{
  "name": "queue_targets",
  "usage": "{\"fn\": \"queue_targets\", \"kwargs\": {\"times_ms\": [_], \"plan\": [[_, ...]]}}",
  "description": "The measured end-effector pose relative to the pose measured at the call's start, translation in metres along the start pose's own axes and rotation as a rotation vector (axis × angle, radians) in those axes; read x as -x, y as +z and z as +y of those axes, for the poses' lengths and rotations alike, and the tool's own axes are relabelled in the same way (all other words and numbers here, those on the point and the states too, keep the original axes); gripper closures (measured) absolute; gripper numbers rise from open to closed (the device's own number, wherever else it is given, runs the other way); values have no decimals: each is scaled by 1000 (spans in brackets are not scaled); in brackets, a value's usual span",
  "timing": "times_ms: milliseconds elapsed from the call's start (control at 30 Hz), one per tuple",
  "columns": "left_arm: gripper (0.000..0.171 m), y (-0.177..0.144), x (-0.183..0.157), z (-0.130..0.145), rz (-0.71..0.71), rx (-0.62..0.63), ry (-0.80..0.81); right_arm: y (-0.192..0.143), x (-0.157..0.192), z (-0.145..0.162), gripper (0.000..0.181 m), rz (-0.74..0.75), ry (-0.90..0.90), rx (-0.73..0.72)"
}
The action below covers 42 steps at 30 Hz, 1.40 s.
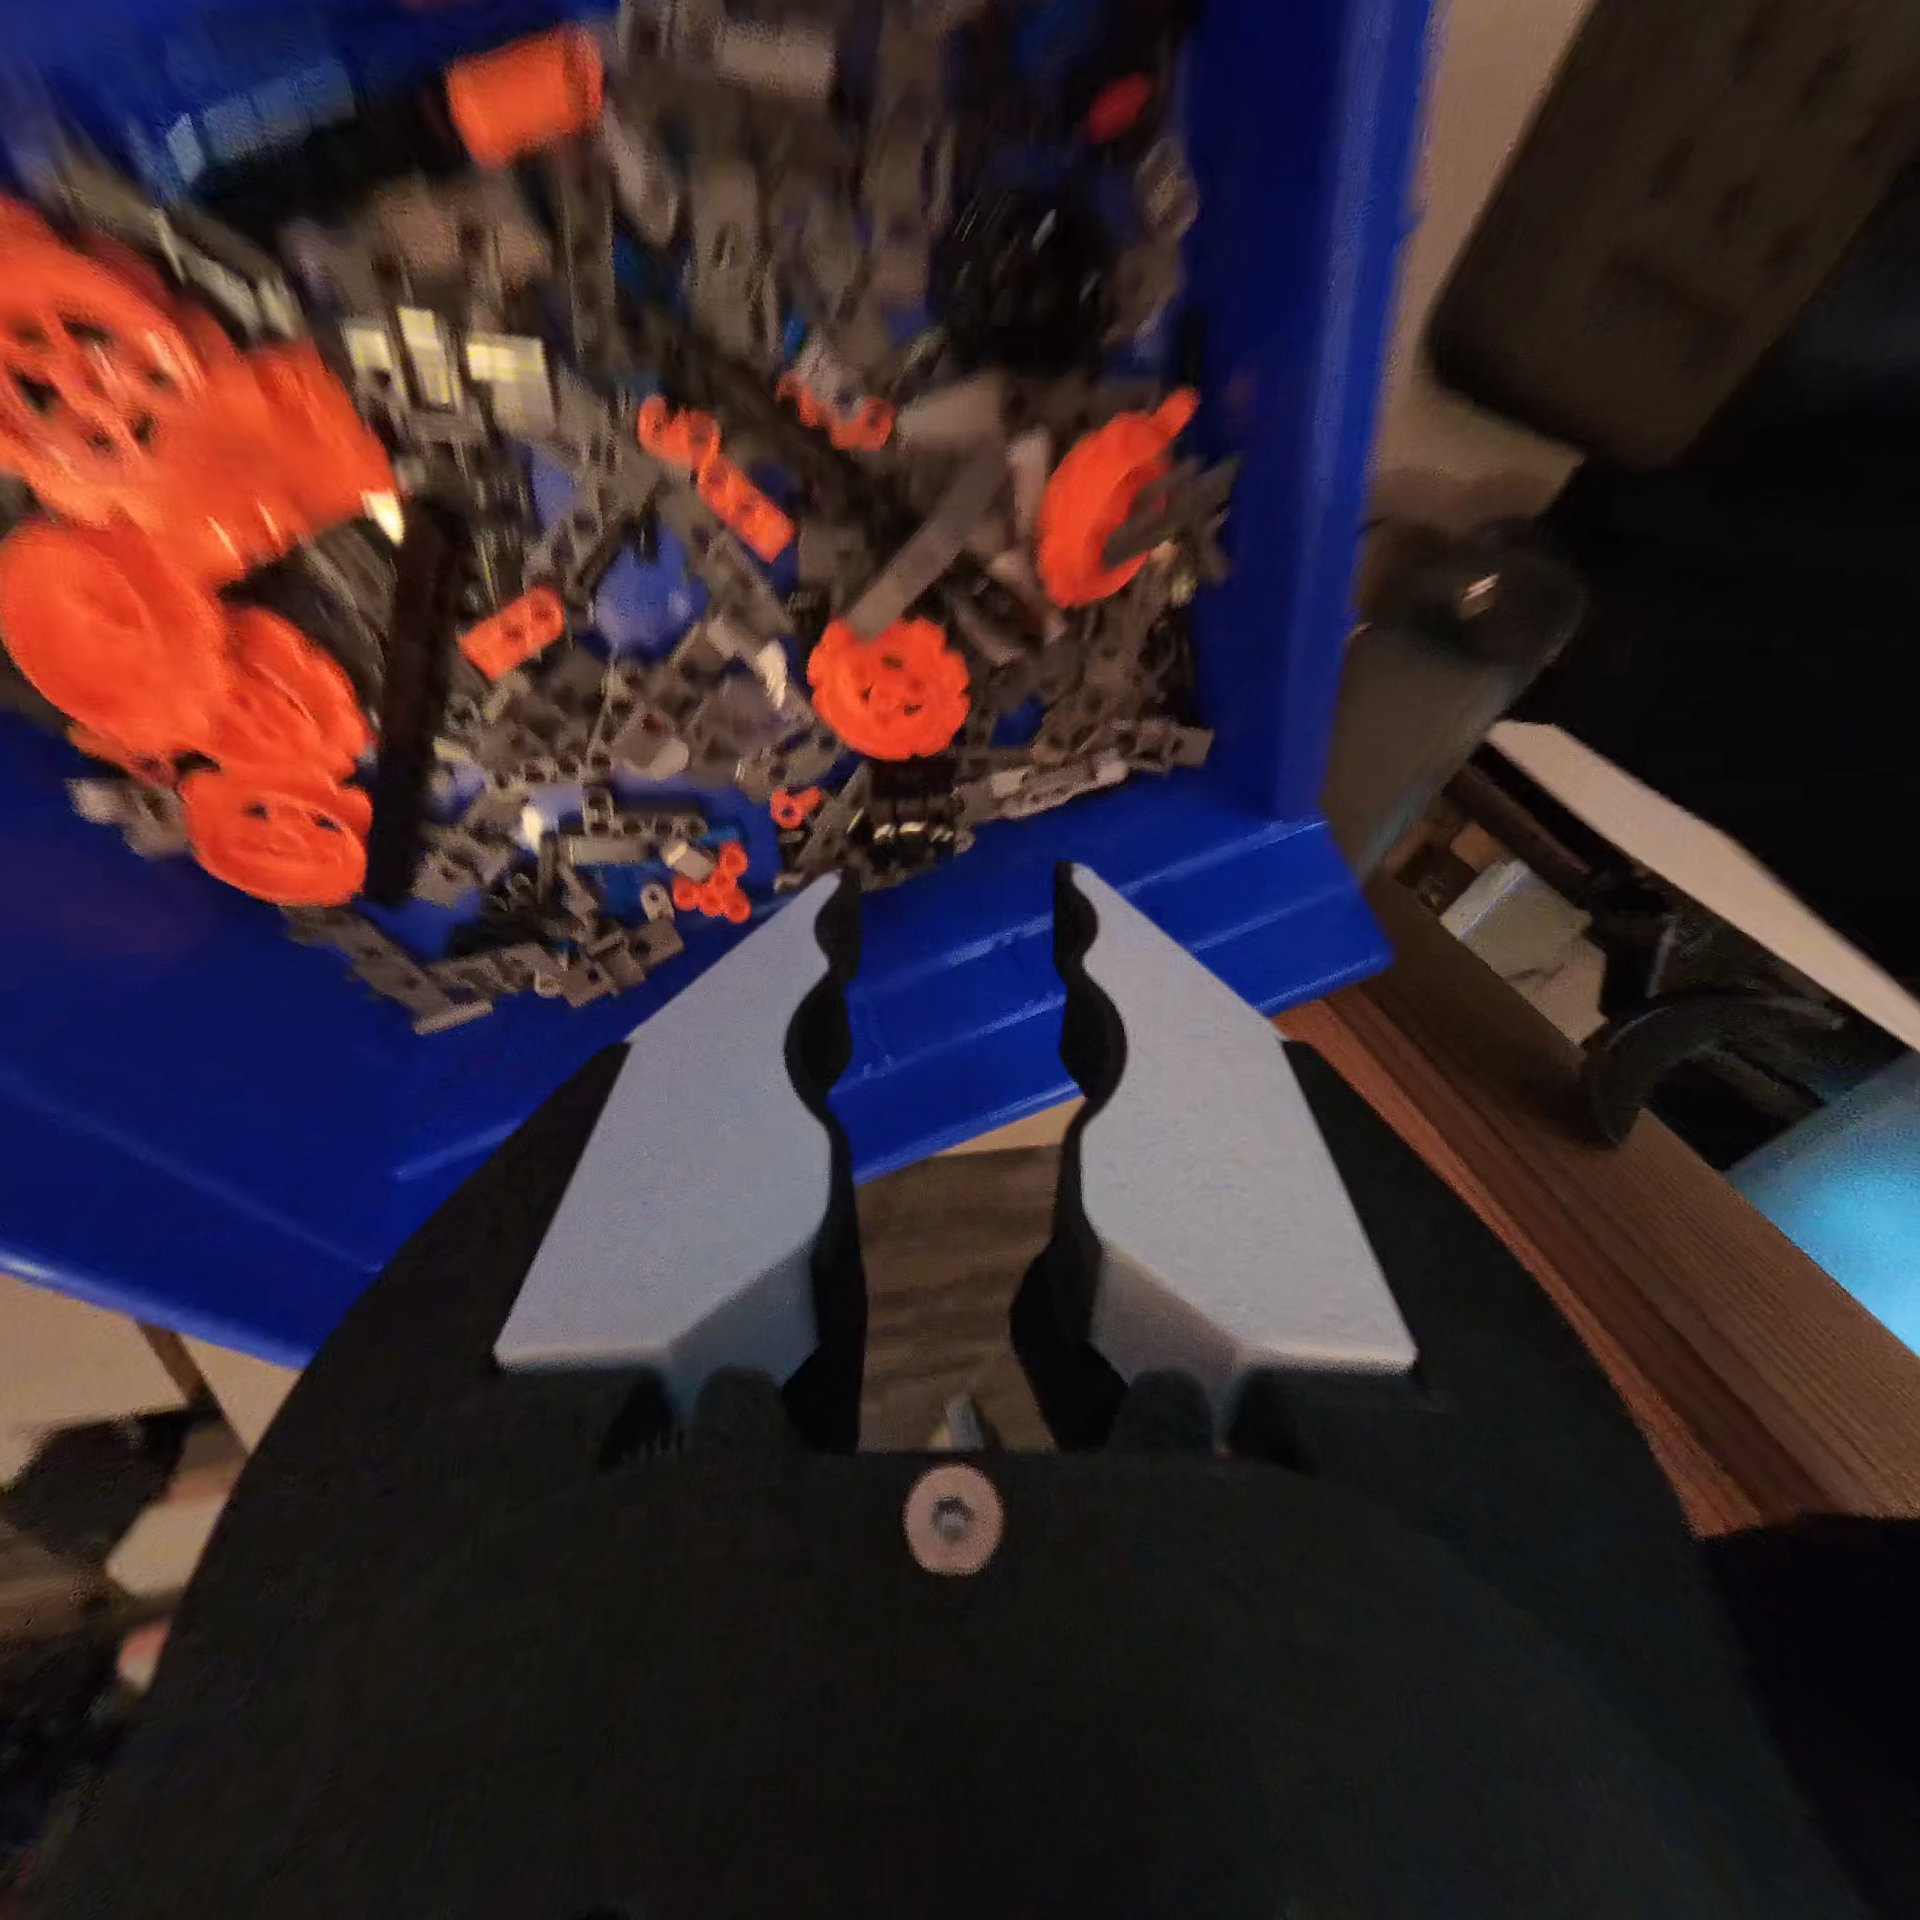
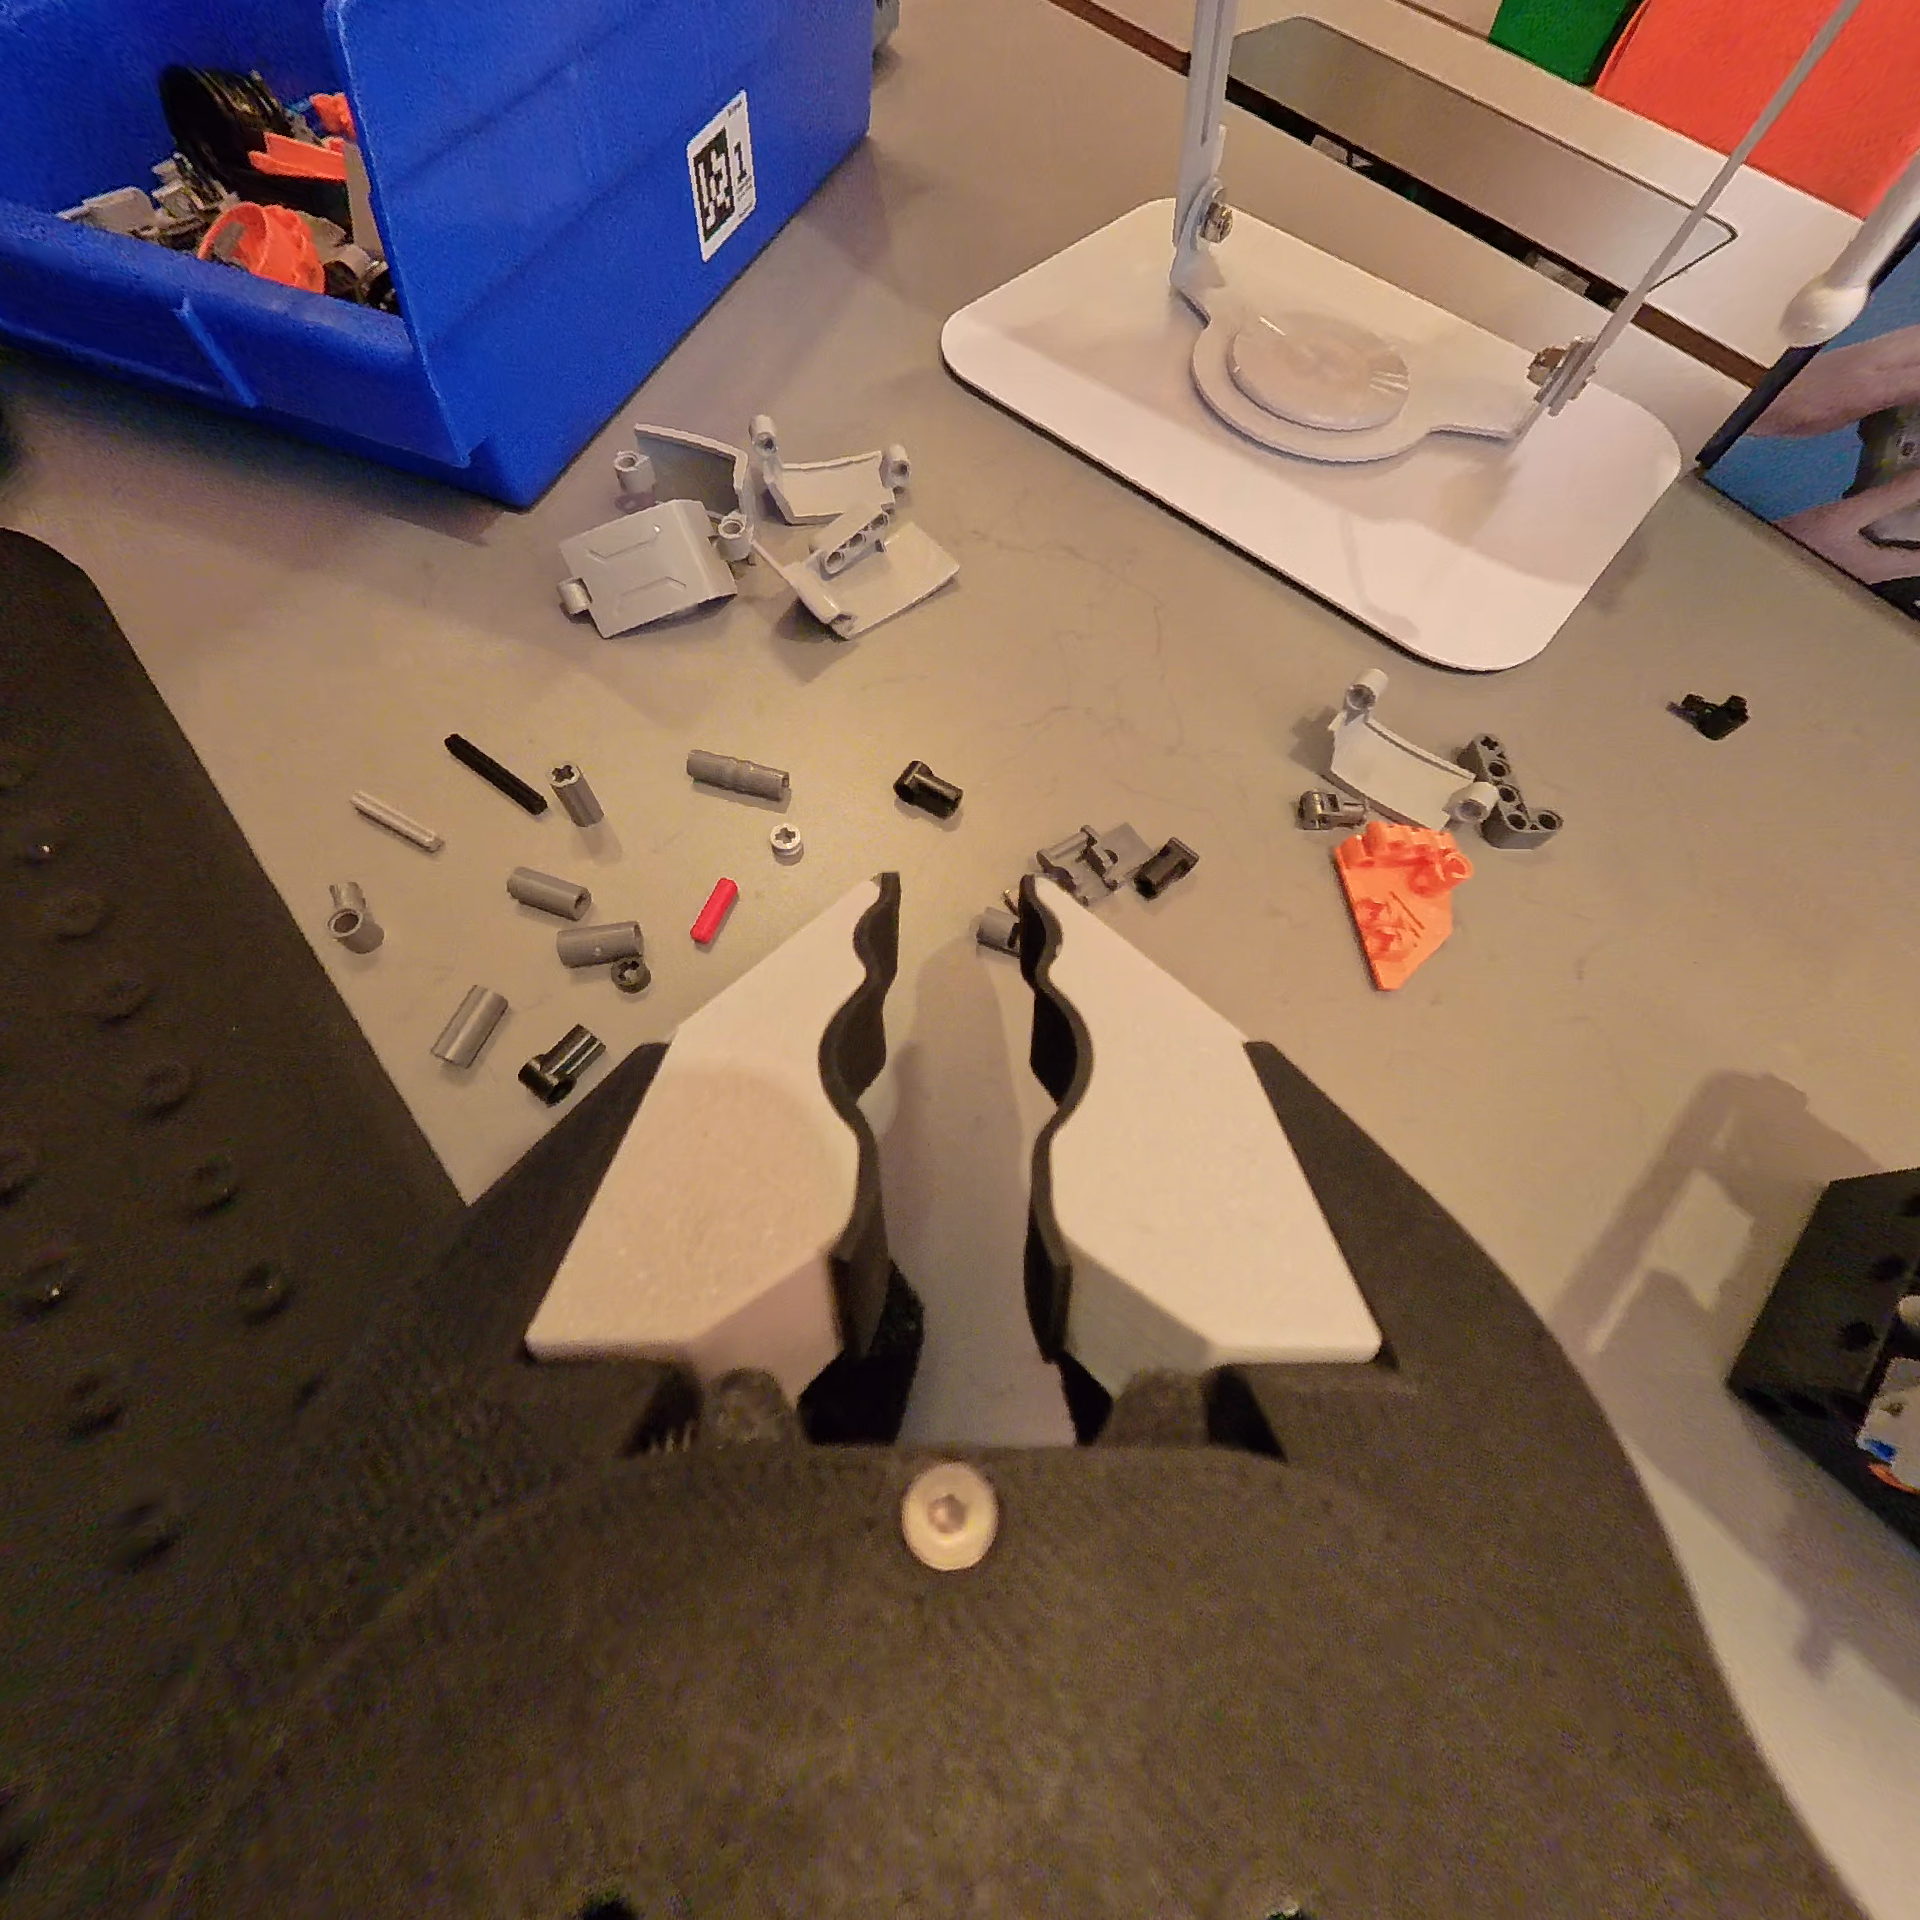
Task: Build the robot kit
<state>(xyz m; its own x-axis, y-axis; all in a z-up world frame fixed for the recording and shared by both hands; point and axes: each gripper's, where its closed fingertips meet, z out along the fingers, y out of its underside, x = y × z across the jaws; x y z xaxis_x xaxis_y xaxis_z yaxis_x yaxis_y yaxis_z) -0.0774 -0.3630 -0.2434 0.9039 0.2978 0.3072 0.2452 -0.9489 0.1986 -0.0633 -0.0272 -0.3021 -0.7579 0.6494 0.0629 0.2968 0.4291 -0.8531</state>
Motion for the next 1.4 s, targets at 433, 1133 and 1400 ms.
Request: {"fn": "queue_targets", "kwargs": {"times_ms": [433,1133,1400], "plan": [[152,73,6,24,22,156,-103,1,1,1,161,1,-9,6],[140,16,87,33,-209,-54,-248,0,1,1,161,-3,-6,8],[141,50,33,29,-22,50,-96,1,2,2,161,-4,-8,16]]}}
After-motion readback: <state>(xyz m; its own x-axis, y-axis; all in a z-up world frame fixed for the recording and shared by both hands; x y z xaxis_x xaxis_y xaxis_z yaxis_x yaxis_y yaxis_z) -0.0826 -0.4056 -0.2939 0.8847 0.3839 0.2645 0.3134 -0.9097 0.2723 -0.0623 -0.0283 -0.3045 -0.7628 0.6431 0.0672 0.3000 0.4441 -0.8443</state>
